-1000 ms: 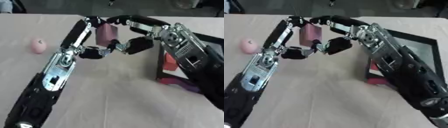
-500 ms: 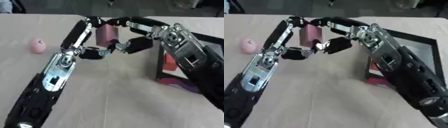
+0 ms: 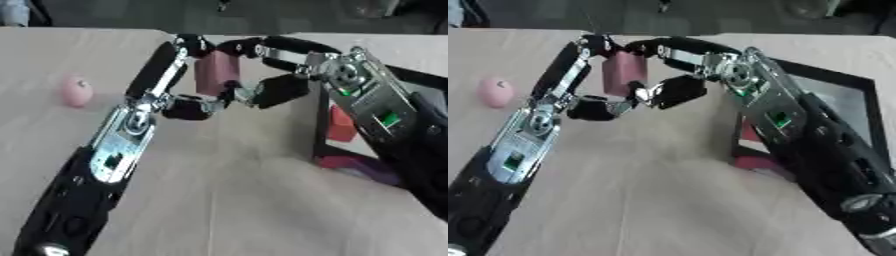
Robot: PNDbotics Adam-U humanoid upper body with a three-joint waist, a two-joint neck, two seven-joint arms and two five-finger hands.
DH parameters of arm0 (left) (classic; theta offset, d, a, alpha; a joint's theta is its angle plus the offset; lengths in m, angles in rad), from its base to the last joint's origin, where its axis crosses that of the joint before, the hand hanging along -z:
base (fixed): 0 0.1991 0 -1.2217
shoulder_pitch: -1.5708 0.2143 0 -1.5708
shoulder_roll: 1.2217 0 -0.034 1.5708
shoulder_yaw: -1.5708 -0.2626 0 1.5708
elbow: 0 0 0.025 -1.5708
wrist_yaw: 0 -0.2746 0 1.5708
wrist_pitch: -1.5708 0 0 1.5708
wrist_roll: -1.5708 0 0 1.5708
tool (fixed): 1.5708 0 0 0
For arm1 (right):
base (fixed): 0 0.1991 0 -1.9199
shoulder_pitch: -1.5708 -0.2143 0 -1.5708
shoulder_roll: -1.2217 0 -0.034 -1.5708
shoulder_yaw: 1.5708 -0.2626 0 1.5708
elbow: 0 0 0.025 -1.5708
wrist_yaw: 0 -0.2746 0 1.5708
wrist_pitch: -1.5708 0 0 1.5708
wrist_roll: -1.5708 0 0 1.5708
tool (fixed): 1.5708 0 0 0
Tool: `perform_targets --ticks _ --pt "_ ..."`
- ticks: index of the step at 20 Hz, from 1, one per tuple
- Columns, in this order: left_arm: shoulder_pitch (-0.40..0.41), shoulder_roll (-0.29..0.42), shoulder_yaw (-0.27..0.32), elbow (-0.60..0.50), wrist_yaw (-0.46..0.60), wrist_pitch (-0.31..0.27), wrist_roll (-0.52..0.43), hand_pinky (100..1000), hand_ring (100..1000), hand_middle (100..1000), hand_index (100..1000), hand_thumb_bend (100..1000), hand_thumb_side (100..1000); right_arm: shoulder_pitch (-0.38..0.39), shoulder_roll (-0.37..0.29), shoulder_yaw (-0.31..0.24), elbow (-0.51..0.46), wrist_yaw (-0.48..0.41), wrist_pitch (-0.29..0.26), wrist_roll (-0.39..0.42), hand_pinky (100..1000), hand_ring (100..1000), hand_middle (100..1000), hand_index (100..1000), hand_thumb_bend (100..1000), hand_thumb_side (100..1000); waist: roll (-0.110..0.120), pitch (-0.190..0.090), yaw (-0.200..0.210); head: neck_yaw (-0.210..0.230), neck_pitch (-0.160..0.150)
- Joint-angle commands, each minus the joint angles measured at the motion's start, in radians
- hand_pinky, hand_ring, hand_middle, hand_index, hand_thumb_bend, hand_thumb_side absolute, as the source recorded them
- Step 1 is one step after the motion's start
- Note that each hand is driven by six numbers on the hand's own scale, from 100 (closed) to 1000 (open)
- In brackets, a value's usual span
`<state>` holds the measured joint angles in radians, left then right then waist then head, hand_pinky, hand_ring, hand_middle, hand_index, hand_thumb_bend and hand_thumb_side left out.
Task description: Pick up the objects with one hand, pass them to the other hand, and then place them into the box on the other side of the table.
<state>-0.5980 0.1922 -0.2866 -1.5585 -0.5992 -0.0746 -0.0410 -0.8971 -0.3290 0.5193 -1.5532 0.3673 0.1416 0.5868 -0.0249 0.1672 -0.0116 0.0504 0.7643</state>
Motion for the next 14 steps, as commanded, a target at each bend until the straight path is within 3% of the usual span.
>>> perform_targets --ticks 1,14 --pt "-0.028 0.003 0.021 -0.001 0.012 0.03 0.021 718 600 496 527 100 100 -0.012 -0.012 0.006 -0.055 -0.01 0.011 0.006 1000 1000 907 1000 100 542 -0.009 -0.023 -0.002 0.004 0.006" --pt "-0.028 0.005 0.019 -0.004 0.031 0.063 0.053 715 595 487 530 100 100 -0.008 -0.027 0.008 -0.102 0.008 0.039 0.009 1000 1000 904 1000 100 548 -0.009 -0.026 -0.008 0.009 0.006"
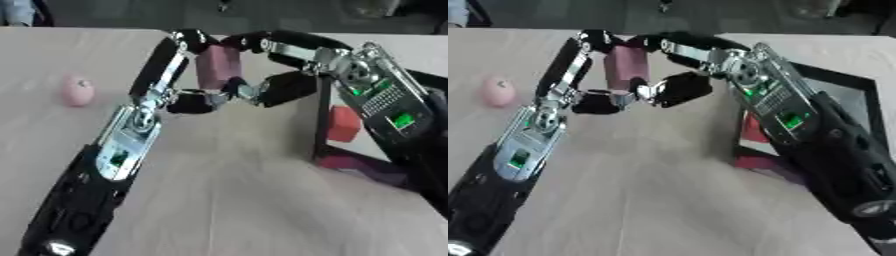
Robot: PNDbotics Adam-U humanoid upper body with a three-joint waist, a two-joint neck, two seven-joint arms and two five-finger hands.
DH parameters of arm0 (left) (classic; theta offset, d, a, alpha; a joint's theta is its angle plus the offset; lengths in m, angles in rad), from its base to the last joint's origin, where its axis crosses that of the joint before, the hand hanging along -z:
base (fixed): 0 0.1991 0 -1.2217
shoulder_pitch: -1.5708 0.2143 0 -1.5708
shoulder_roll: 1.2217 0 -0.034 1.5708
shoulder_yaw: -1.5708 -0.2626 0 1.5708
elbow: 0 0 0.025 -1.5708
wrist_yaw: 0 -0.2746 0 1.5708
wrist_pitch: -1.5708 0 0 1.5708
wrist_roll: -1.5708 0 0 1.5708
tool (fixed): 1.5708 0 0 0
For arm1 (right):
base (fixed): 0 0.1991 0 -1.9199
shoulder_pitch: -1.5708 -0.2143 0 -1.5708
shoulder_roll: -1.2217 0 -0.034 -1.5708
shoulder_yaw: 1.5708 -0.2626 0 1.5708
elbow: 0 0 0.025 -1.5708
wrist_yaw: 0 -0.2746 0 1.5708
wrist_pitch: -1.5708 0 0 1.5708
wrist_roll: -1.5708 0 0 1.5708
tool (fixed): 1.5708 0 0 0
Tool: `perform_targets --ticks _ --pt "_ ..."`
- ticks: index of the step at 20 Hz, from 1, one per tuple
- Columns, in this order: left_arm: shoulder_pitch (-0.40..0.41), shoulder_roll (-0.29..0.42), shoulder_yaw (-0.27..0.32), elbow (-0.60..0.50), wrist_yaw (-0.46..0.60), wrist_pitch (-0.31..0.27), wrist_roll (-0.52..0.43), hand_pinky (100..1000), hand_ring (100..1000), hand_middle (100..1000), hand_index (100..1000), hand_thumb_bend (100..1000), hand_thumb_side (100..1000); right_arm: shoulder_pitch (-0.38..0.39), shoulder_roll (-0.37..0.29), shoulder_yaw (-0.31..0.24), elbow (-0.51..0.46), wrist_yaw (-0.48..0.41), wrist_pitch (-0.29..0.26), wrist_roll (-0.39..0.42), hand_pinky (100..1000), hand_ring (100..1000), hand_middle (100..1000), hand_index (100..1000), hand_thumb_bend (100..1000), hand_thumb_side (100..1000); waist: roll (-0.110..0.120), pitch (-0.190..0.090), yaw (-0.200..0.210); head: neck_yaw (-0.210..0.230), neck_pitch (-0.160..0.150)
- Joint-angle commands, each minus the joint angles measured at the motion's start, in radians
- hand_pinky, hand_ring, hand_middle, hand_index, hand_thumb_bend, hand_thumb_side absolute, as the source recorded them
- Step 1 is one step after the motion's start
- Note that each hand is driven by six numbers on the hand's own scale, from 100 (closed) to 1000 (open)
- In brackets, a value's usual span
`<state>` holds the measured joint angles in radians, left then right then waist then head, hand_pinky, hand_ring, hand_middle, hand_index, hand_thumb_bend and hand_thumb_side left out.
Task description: Pick up the objects with one hand, pass them to the other hand, and then place them into the box on the other side of the table.
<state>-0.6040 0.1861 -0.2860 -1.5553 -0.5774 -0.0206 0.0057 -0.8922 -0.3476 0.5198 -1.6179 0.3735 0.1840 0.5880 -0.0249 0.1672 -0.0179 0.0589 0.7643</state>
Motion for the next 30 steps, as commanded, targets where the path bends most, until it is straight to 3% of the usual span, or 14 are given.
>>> perform_targets --ticks 1,8,13,20,30 --pt "-0.023 0.011 0.017 -0.01 0.014 0.002 0.007 716 595 488 530 100 100 -0.013 -0.008 0.009 -0.033 0.006 -0.006 0.011 1000 1000 904 1000 100 546 -0.009 -0.026 -0.001 -0.001 0.006" --pt "-0.025 0.013 0.01 -0.019 0.053 -0.095 -0.003 719 600 489 537 100 100 -0.013 0.0 0.021 0.014 0.039 -0.022 0.011 1000 1000 888 1000 100 593 -0.011 -0.026 0.0 -0.006 0.006" --pt "-0.025 0.014 0.009 -0.013 0.074 -0.142 0.0 711 595 487 540 100 100 -0.014 0.003 0.023 0.044 0.08 -0.036 0.002 1000 1000 869 1000 100 564 -0.012 -0.025 0.0 -0.007 0.006" --pt "-0.026 0.013 0.009 -0.008 0.107 -0.168 0.011 697 563 471 541 100 100 -0.014 0.01 0.02 0.074 0.12 -0.089 0.008 1000 1000 862 1000 100 505 -0.01 -0.025 -0.001 -0.009 0.006" --pt "-0.026 0.013 0.007 -0.006 0.134 -0.211 -0.011 689 529 448 579 100 100 -0.012 0.014 0.02 0.084 0.117 -0.086 -0.006 1000 1000 849 1000 100 540 -0.009 -0.026 0.0 -0.013 0.006"
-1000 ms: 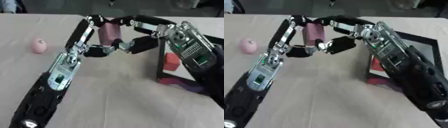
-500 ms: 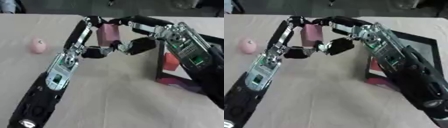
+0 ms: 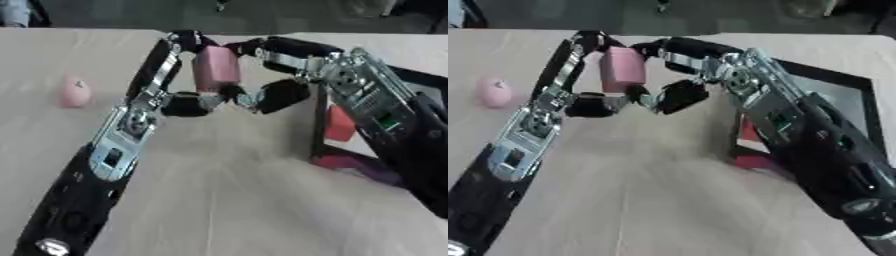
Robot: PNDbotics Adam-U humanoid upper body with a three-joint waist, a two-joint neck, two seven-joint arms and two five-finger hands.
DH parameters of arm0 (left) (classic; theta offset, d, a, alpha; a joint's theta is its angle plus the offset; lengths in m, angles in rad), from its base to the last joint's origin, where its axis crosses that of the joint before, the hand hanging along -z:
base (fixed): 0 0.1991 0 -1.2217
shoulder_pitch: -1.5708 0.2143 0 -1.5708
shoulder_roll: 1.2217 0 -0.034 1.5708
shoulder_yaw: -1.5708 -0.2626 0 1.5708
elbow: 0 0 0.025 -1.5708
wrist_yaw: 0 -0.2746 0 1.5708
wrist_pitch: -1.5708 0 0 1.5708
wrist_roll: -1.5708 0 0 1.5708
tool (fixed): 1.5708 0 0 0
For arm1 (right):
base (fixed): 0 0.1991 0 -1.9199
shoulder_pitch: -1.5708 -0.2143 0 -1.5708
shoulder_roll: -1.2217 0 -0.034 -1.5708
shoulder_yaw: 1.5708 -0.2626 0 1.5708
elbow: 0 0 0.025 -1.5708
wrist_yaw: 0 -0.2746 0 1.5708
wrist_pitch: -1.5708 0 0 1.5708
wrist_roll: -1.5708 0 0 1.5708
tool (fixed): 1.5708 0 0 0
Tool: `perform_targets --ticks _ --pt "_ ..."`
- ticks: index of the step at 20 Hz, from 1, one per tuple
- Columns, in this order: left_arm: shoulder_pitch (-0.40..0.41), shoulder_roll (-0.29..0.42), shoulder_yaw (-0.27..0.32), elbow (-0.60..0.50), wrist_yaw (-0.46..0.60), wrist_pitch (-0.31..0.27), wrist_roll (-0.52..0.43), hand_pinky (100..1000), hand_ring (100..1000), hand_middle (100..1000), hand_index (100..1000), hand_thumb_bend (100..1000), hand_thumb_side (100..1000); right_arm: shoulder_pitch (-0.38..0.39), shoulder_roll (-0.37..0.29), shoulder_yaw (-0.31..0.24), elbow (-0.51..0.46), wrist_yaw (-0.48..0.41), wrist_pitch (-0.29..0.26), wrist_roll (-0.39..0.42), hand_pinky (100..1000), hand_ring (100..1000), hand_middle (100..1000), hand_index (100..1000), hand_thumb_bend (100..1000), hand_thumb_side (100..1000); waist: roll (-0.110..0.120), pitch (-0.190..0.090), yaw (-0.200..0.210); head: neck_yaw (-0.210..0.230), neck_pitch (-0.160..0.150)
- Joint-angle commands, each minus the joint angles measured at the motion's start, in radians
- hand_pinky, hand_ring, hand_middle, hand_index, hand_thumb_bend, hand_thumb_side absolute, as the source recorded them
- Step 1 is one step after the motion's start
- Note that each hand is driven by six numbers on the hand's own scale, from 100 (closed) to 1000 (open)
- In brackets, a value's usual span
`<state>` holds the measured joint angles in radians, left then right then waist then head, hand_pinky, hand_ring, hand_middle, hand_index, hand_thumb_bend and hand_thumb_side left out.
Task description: Pick up the objects with one hand, pass them to the other hand, and then place them into the box on the other side of the table.
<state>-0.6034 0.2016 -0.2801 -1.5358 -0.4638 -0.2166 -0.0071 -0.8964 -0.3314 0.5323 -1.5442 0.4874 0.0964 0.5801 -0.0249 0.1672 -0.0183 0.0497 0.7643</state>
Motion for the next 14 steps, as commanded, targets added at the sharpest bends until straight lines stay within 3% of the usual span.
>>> perform_targets --ticks 1,9,14 --pt "-0.026 -0.003 0.0 -0.025 0.019 -0.015 -0.001 689 529 448 579 100 100 -0.007 -0.001 0.006 0.01 0.0 0.002 0.001 1000 1000 846 1000 100 538 -0.009 -0.025 0.0 -0.004 0.006" --pt "-0.024 -0.005 -0.003 -0.02 0.013 -0.007 -0.028 688 528 445 578 100 100 -0.007 0.001 0.0 0.005 -0.04 0.026 -0.036 1000 1000 798 1000 100 493 -0.006 -0.025 -0.001 -0.005 -0.008" --pt "-0.023 -0.006 -0.004 -0.018 0.014 -0.001 -0.043 688 527 444 578 100 100 -0.007 0.001 -0.002 0.001 -0.068 0.042 -0.076 1000 996 707 979 100 391 -0.004 -0.026 -0.001 -0.005 -0.01"
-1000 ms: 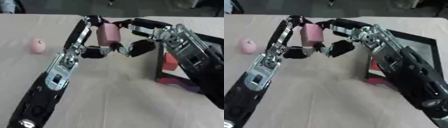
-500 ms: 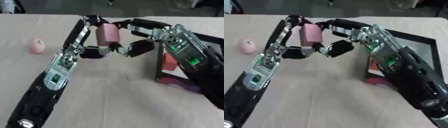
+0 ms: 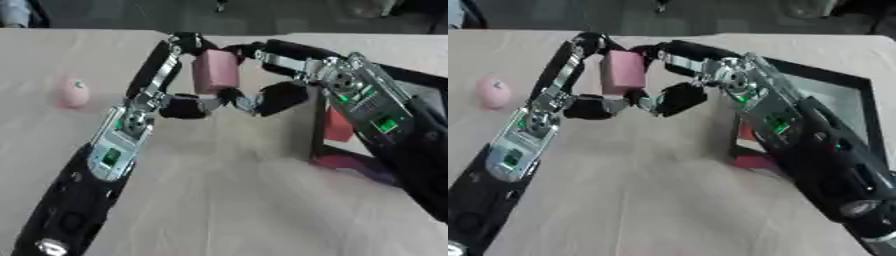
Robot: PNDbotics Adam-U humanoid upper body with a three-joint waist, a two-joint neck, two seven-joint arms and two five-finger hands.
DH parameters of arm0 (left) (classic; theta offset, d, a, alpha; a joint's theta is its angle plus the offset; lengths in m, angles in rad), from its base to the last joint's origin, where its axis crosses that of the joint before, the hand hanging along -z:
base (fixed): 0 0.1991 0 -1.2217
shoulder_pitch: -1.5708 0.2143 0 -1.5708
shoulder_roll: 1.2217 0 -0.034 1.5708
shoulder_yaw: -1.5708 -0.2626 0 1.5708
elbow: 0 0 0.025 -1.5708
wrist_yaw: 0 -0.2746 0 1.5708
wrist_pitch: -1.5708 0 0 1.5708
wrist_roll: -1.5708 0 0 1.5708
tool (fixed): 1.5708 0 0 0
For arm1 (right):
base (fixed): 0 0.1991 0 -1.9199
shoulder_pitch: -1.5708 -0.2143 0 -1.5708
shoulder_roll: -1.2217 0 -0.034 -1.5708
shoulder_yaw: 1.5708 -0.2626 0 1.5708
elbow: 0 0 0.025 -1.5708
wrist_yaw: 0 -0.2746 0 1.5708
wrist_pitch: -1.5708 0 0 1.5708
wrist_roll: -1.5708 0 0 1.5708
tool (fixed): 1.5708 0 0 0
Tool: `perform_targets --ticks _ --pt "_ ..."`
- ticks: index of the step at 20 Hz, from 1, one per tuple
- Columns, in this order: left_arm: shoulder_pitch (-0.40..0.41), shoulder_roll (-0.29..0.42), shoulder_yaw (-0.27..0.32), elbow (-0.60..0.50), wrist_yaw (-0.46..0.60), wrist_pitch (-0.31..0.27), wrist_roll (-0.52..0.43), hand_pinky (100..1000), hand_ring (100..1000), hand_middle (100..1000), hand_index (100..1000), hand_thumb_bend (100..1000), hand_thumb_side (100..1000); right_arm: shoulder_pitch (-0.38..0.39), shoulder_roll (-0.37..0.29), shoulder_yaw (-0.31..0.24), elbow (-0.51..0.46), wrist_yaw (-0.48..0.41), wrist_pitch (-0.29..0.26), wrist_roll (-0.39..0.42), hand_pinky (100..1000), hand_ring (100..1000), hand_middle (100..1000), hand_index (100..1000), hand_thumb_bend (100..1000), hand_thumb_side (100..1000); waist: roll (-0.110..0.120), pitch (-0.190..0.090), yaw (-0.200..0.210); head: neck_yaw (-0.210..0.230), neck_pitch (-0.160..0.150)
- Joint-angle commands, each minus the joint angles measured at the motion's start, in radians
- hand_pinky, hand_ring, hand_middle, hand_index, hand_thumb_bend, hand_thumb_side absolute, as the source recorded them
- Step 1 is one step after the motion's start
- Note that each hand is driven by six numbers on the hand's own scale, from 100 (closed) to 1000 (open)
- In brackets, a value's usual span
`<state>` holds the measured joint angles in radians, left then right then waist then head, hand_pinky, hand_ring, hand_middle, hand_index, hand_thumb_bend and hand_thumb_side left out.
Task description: Pick up the objects with one hand, pass them to the other hand, and then place them into the box on the other side of the table.
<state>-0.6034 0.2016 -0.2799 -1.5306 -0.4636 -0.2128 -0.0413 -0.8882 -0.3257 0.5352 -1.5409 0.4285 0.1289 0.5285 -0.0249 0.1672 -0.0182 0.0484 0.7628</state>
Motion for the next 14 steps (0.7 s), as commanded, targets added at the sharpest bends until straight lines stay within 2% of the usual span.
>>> perform_targets --ticks 1,8,13,14 --pt "-0.023 -0.006 -0.005 -0.024 0.015 -0.004 -0.011 688 527 444 578 100 100 -0.015 -0.005 -0.004 -0.003 -0.014 0.011 -0.033 1000 984 673 952 100 382 -0.004 -0.026 -0.001 -0.003 -0.008" --pt "-0.022 -0.006 -0.006 -0.026 0.024 -0.007 -0.013 688 527 447 582 100 100 -0.014 -0.003 -0.002 0.007 -0.033 0.016 -0.063 981 925 525 828 100 367 -0.002 -0.026 -0.001 -0.006 0.004" --pt "-0.022 -0.006 -0.005 -0.028 0.021 -0.007 -0.003 692 534 458 595 100 100 -0.013 0.0 -0.004 0.019 -0.044 0.031 -0.082 960 873 458 763 100 344 -0.002 -0.026 -0.001 -0.008 0.003" --pt "-0.022 -0.006 -0.006 -0.028 0.019 -0.007 -0.002 693 536 462 601 124 100 -0.013 0.0 -0.004 0.021 -0.047 0.034 -0.088 955 860 445 750 100 328 -0.002 -0.026 -0.001 -0.009 0.003"
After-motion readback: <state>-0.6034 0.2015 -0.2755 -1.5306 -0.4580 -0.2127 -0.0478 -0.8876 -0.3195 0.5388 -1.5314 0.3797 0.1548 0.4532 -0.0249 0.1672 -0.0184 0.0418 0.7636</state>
